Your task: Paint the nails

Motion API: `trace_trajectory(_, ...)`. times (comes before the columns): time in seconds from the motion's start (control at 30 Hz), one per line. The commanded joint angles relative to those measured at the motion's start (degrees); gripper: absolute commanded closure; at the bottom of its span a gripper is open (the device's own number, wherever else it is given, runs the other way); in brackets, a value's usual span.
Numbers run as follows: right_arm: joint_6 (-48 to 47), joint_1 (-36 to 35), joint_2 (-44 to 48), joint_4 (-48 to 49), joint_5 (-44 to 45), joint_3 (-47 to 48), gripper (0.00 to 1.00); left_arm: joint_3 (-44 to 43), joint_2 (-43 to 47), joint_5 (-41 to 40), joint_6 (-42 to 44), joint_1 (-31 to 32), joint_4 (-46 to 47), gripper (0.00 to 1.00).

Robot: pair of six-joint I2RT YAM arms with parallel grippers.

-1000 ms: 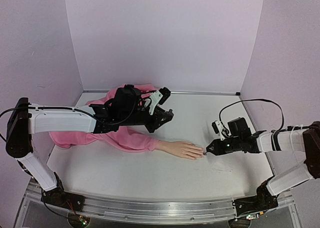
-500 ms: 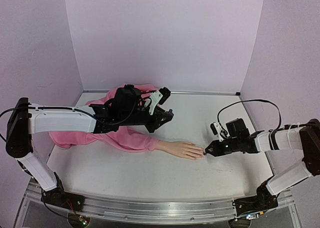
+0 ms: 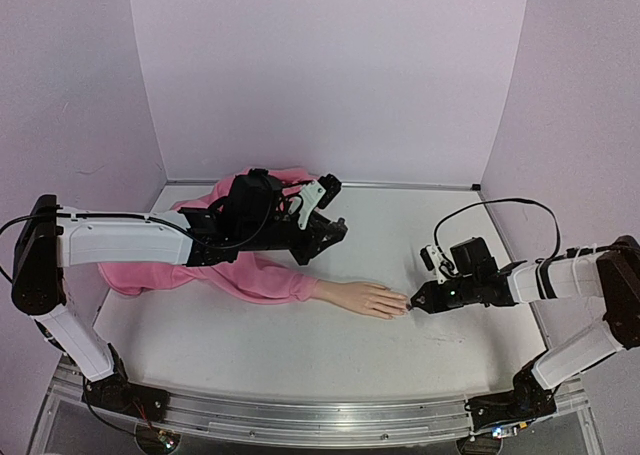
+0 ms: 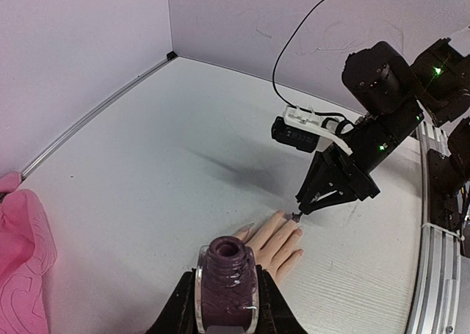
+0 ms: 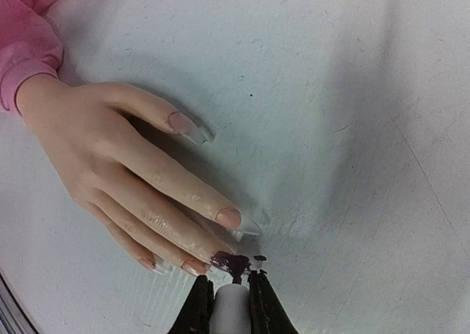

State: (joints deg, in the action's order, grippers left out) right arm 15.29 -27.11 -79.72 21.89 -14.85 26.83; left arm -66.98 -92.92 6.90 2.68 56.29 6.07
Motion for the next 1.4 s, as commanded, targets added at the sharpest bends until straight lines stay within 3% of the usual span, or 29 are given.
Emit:
trace_trajectory(0.0,0.3,-0.4,0.8,-0.7,1.7,1.0,1.0,-0.6,2.9,-0.3,-0.5,-0.2,3.2,1.0)
trace_trajectory(0.77,1.3,-0.3,3.0,-2.1,4.8,0.5,1.0,-1.0,2.5,0.0,-0.4,-0.2,3.1,1.0)
trace_trajectory(1.0,0.0,-0.4,6.5,-0.9,0.8,-1.4,1.0,-0.9,2.7,0.0,-0.4,-0.3,3.1,1.0)
trace_trajectory(1.37,-0.9,-0.4,3.6,1.3,-2.1,-0.3,1.0,-0.9,2.6,0.1,-0.6,-0.2,3.1,1.0)
